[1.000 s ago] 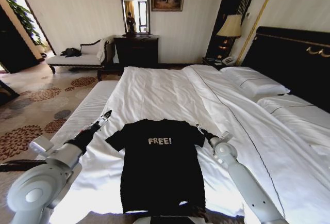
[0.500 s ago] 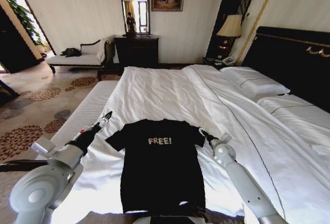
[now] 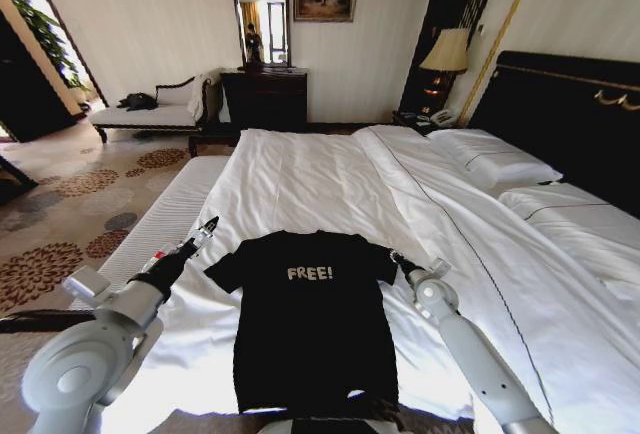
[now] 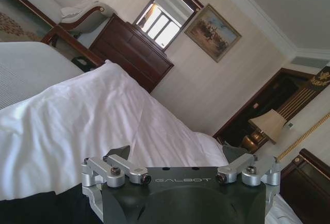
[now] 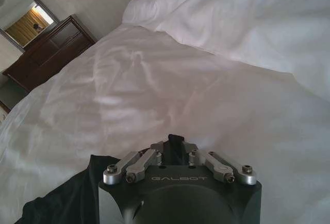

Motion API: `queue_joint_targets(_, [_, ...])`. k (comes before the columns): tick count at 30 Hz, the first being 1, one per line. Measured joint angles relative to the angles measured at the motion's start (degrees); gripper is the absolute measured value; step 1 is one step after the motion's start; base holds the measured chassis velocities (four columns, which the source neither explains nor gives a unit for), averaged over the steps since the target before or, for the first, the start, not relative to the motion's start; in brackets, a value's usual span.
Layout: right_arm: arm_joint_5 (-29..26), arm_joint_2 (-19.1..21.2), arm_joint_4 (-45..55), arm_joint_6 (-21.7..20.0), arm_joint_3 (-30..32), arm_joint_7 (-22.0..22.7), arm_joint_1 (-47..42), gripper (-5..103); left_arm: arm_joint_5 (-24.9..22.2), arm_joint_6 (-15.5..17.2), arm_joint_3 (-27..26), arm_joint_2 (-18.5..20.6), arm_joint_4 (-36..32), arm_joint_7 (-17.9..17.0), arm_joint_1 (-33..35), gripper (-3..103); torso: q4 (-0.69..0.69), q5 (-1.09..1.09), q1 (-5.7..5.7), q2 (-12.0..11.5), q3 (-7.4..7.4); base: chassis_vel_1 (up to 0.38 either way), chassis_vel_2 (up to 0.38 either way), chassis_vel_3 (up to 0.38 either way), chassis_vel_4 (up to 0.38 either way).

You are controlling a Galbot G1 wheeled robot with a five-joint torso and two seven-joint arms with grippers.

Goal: Fold the clothes on the bed.

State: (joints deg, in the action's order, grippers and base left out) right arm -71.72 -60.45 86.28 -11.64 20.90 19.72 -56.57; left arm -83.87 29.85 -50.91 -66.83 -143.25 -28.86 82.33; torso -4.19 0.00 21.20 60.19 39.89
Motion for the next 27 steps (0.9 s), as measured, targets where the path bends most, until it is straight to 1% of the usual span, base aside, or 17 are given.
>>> queue_joint_targets(2, [0.23, -0.03, -0.12, 0.29, -0.01, -0.03, 0.13, 13, 0.02, -0.01, -0.02, 0.03, 0.0, 0.0, 0.06, 100, 0.0, 0.0, 0.0, 0.0, 0.0, 0.0, 0.0, 0.0, 0.0])
queue_joint_targets(3, [0.44, -0.03, -0.19, 0.42, -0.02, -0.07, 0.16, 13, 0.03, -0.02, -0.02, 0.03, 0.0, 0.0, 0.06, 100, 0.0, 0.0, 0.0, 0.0, 0.0, 0.0, 0.0, 0.0, 0.0])
queue_joint_targets(4, [0.8, -0.02, -0.3, 0.64, -0.04, -0.16, 0.19, 7, 0.1, -0.02, 0.08, -0.01, 0.0, 0.0, 0.06, 100, 0.0, 0.01, 0.0, 0.0, 0.0, 0.0, 0.0, 0.0, 0.0])
queue_joint_targets(5, [0.8, -0.02, -0.3, 0.64, -0.04, -0.16, 0.19, 7, 0.1, -0.02, 0.08, -0.01, 0.0, 0.0, 0.06, 100, 0.0, 0.01, 0.0, 0.0, 0.0, 0.0, 0.0, 0.0, 0.0])
queue_joint_targets(6, [1.11, 0.03, -0.34, 0.84, -0.05, -0.24, 0.2, 1, 0.31, -0.02, 0.3, -0.11, 0.0, 0.0, 0.05, 100, 0.0, 0.0, 0.0, 0.0, 0.0, 0.0, 0.0, 0.0, 0.0])
queue_joint_targets(11, [1.39, 0.17, 0.58, 1.26, 0.02, -0.22, -0.14, 0, 0.78, -0.04, 0.96, -0.48, 0.01, 0.01, -0.05, 100, 0.0, 0.0, 0.0, 0.0, 0.0, 0.0, 0.0, 0.0, 0.0])
queue_joint_targets(17, [1.31, 0.26, 6.74, 1.75, -0.06, -0.04, -1.91, 0, 0.83, -0.11, 1.06, -0.4, 0.01, 0.02, -0.26, 100, 0.0, 0.0, 0.0, 0.0, 0.0, 0.0, 0.0, 0.0, 0.0])
queue_joint_targets(21, [1.22, -0.26, 10.35, 2.6, -1.26, -0.2, -2.63, 0, 0.81, -0.17, 1.02, -0.34, 0.01, 0.02, -0.35, 100, 0.0, -0.01, 0.0, 0.0, 0.0, 0.0, 0.0, 0.0, 0.0])
queue_joint_targets(24, [1.76, -0.68, 11.55, 4.77, -3.94, -2.25, -2.69, 0, 0.8, -0.19, 1.03, -0.42, 0.01, 0.02, -0.37, 100, 0.0, -0.01, 0.0, 0.0, 0.0, 0.0, 0.0, 0.0, 0.0])
queue_joint_targets(25, [1.76, -0.68, 11.55, 4.77, -3.94, -2.25, -2.69, 0, 0.8, -0.19, 1.03, -0.42, 0.01, 0.02, -0.37, 100, 0.0, -0.01, 0.0, 0.0, 0.0, 0.0, 0.0, 0.0, 0.0])
queue_joint_targets(27, [2.91, -1.03, 11.21, 6.51, -6.14, -4.02, -2.54, 0, 0.8, -0.19, 1.09, -0.55, 0.01, 0.01, -0.37, 100, 0.0, -0.01, 0.0, 0.0, 0.0, 0.0, 0.0, 0.0, 0.0])
